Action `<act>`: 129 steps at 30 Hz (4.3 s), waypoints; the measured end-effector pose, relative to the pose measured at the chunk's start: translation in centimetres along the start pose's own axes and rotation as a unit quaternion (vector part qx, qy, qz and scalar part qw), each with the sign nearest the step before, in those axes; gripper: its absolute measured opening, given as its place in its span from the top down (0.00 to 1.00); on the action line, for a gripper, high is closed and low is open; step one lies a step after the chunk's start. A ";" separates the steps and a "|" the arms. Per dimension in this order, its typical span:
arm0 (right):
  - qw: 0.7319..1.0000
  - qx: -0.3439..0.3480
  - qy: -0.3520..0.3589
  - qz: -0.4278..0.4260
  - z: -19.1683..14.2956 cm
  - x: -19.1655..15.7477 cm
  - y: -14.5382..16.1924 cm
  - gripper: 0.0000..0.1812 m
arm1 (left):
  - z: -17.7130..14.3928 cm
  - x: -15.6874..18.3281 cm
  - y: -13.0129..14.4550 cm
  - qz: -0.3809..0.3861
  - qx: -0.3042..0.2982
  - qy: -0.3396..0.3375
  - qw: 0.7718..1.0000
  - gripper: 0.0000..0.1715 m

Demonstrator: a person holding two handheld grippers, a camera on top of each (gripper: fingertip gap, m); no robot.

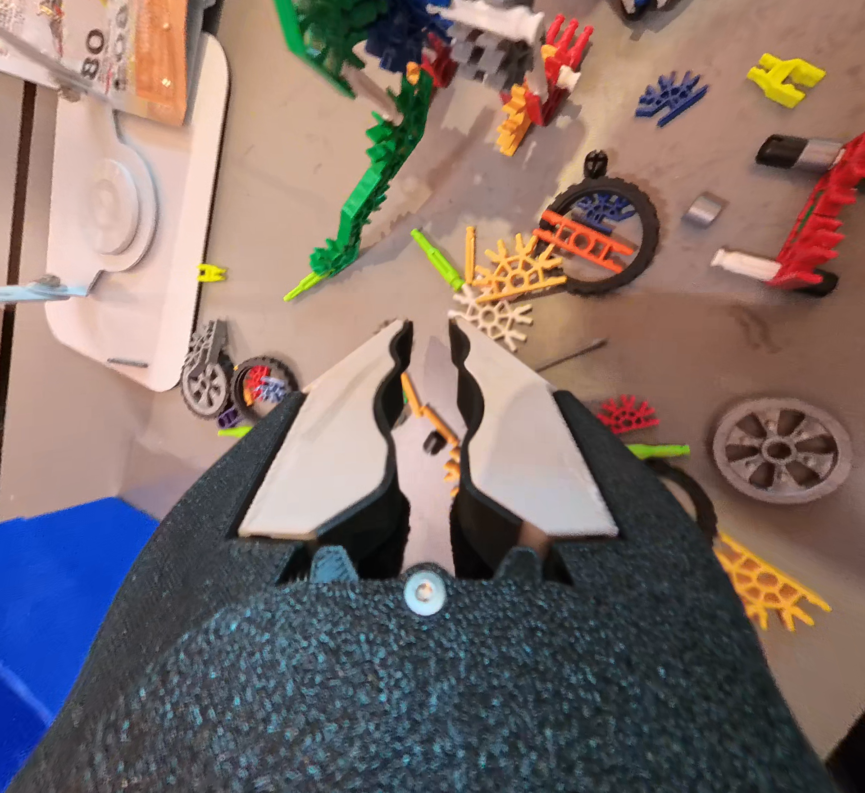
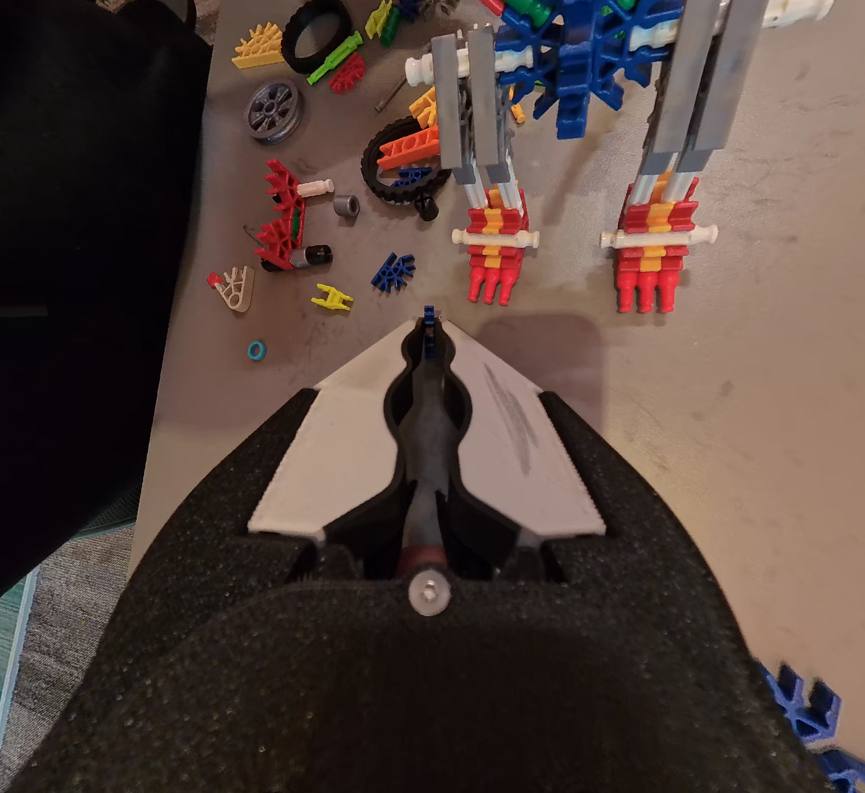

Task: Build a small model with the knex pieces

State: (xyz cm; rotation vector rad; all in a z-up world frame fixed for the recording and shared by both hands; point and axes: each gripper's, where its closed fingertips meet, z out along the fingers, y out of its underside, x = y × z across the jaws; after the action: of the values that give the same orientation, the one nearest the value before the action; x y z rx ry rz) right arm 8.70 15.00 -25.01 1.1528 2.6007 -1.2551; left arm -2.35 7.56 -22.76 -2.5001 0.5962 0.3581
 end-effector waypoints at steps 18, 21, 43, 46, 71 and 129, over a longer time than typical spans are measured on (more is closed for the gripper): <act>1.000 0.000 0.000 0.000 0.0 -0.1 0.0 0.98 | -0.5 -0.3 5.2 -0.029 -0.116 0.011 0.993 0.92; 1.000 0.000 -0.002 0.001 0.1 0.0 0.0 0.98 | -0.4 0.2 5.8 -0.026 -0.129 0.023 0.991 0.92; 1.000 0.001 -0.002 0.002 0.1 0.0 0.0 0.98 | -1.0 3.8 2.4 0.058 -0.042 0.082 0.994 0.93; 1.000 0.001 -0.002 0.002 0.1 0.0 0.0 0.98 | -0.6 4.3 2.4 0.071 -0.045 0.090 0.992 0.92; 1.000 0.000 -0.004 0.001 0.2 -0.2 -0.1 0.98 | -0.8 6.0 -0.7 0.056 0.008 0.112 0.992 1.00; 1.000 -0.014 -0.012 -0.019 0.4 -1.3 0.1 0.95 | 1.7 8.7 -5.1 0.049 0.054 0.092 0.993 0.93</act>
State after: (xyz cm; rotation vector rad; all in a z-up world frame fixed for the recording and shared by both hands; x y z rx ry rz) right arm 9.56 13.94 -24.95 1.0837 2.6262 -1.2277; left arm 7.41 9.45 -25.07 -2.4210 0.7919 0.1265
